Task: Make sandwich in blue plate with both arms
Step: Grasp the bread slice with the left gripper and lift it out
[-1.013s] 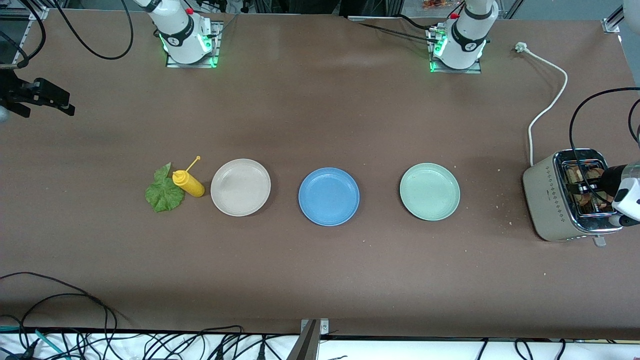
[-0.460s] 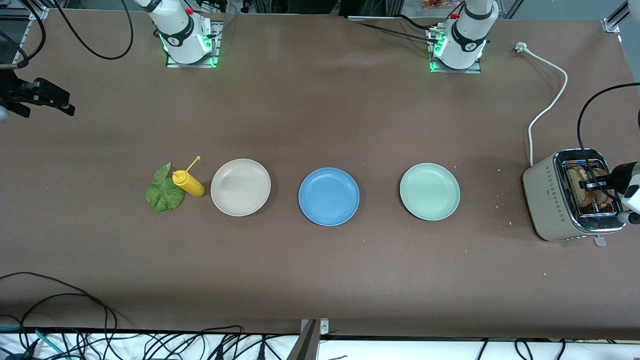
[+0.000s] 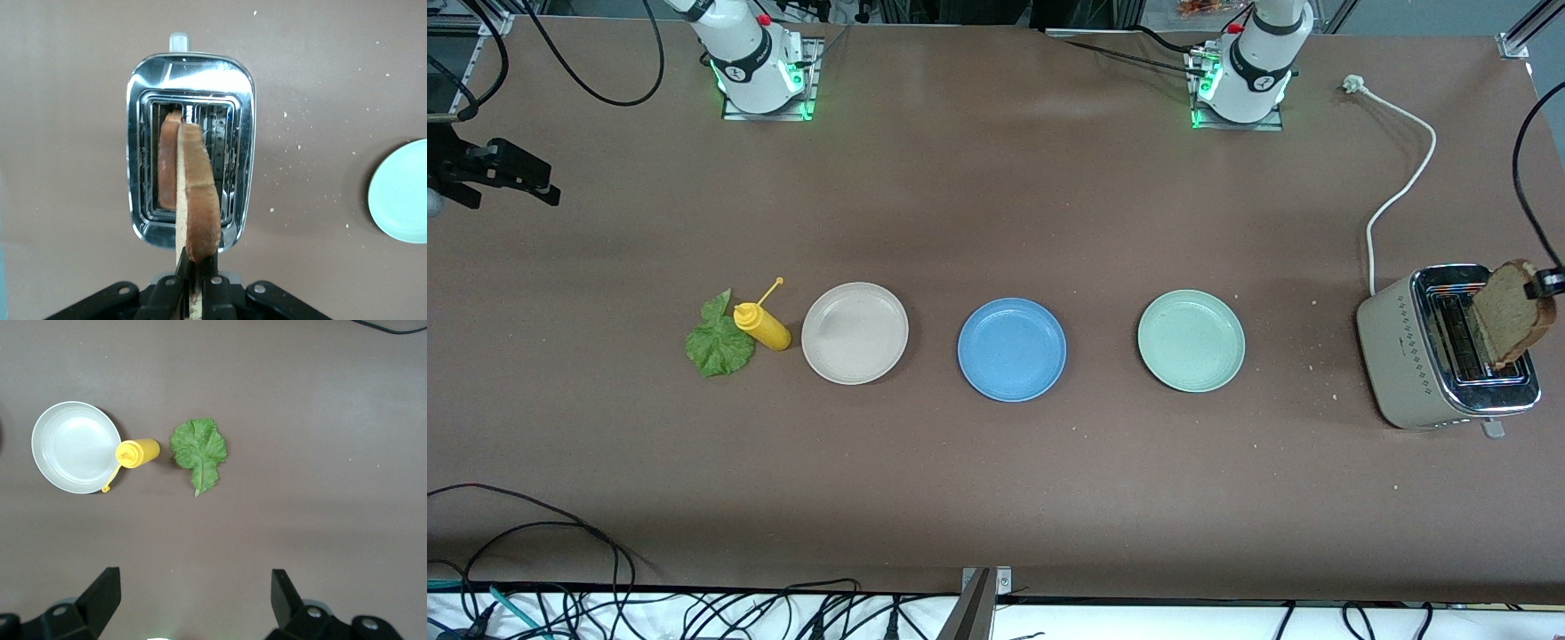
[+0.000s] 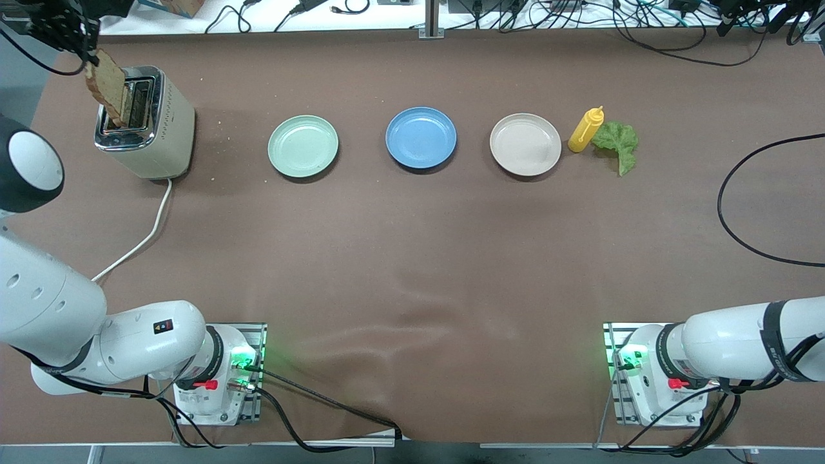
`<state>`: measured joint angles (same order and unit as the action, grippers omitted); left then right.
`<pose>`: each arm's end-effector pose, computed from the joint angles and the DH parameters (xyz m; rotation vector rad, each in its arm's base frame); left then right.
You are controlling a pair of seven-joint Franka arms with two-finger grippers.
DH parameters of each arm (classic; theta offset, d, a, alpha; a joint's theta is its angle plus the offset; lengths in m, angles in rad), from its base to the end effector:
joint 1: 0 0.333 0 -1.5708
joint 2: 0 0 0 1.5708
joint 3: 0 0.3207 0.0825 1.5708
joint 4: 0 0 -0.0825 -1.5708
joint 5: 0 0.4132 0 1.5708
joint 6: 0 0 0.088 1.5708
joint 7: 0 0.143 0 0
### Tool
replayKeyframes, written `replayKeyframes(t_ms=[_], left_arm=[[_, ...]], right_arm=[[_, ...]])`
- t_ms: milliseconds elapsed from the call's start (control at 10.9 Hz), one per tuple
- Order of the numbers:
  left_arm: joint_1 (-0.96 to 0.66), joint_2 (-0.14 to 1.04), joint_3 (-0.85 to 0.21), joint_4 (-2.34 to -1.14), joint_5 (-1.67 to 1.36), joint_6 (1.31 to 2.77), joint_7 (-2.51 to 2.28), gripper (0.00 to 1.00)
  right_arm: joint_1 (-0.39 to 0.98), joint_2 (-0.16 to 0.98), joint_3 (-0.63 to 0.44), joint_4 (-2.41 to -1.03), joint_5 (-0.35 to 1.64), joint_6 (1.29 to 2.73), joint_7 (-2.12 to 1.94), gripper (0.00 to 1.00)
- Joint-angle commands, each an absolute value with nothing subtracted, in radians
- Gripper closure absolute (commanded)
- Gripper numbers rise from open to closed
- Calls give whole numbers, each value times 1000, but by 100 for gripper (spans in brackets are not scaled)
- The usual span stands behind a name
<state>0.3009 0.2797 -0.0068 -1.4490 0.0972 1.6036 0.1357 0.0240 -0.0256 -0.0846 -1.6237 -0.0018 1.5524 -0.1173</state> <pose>0.6261 0.2043 0.4827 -3.0592 -0.2287 0.2188 0.5699 -0.0354 0.5800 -3.1351 -0.0890 0.0715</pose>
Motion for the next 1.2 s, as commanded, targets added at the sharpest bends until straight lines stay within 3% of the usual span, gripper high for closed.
replayKeyframes(t_ms=[0,460,737,921,1105], left_arm=[[310,210,-29,-1445,100,1545,161,100],[290,219,-81,-1407,-7,1531,169,100],[258,258,-165,-1402,-108,1532,153,100],[217,317,-173,-1402,-260,1542,149,100],[157,415,-173,-1324,-360,1560,126,100]], right_arm=[[20,-32,-81,-1614,15,1537,-109,0],[20,-32,-81,-1614,15,1537,-109,0],[20,-32,-81,-1614,15,1537,-109,0],[20,-32,-81,-1614,15,1537,-109,0],[20,-32,-81,-1614,15,1537,-109,0]])
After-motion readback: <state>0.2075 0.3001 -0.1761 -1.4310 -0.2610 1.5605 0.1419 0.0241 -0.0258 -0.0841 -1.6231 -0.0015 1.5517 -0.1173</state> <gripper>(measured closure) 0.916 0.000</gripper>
